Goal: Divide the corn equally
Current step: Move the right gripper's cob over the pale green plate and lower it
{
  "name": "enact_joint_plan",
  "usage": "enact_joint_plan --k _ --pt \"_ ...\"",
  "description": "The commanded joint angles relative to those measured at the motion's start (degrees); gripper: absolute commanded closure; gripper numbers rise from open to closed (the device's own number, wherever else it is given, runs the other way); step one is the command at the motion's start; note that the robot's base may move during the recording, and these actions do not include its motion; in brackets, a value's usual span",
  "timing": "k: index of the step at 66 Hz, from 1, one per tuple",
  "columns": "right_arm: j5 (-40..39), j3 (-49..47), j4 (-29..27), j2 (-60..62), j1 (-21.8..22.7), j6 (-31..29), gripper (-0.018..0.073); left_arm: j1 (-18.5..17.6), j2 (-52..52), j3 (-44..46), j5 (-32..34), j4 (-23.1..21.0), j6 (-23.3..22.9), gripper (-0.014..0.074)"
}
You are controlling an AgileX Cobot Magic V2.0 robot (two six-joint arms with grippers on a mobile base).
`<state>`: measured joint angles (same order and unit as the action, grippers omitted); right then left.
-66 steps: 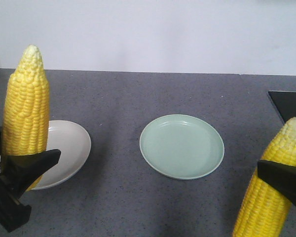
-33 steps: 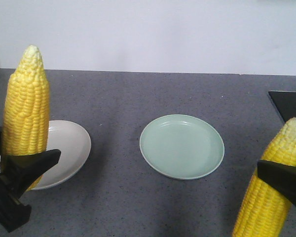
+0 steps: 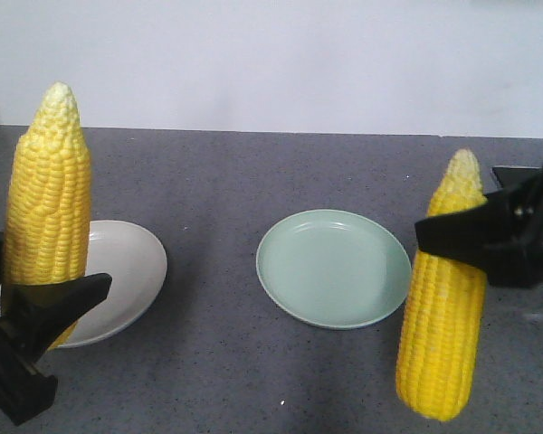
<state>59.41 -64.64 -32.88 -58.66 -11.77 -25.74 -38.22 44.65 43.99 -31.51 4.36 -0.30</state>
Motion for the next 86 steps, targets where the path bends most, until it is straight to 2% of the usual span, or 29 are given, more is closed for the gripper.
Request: enact_joint_plan --k 1,32,45,61,86 --pt "0.4 -7.1 -1.7 -4.7 0.1 0.2 0.0323 -0.1 -0.4 1.6 4.4 -0.4 -0.4 0.0228" --pt "6.9 -27.9 -1.6 -31.2 0.1 4.2 0.0319 -0.1 -0.4 1.6 4.4 -0.4 -0.4 0.0228" --pt "8.3 -33.6 1.3 -38.7 0.1 8.2 0.0317 -0.1 -0.4 1.6 4.4 -0.4 -0.4 0.0228" --pt "8.2 -35.3 6.4 -44.4 0.1 12.7 0.0314 -0.1 -0.4 1.6 4.4 -0.4 -0.4 0.0228" --pt "5.9 -35.3 7.0 -51.0 0.1 13.7 0.0314 -0.1 -0.4 1.6 4.4 -0.4 -0.4 0.0228"
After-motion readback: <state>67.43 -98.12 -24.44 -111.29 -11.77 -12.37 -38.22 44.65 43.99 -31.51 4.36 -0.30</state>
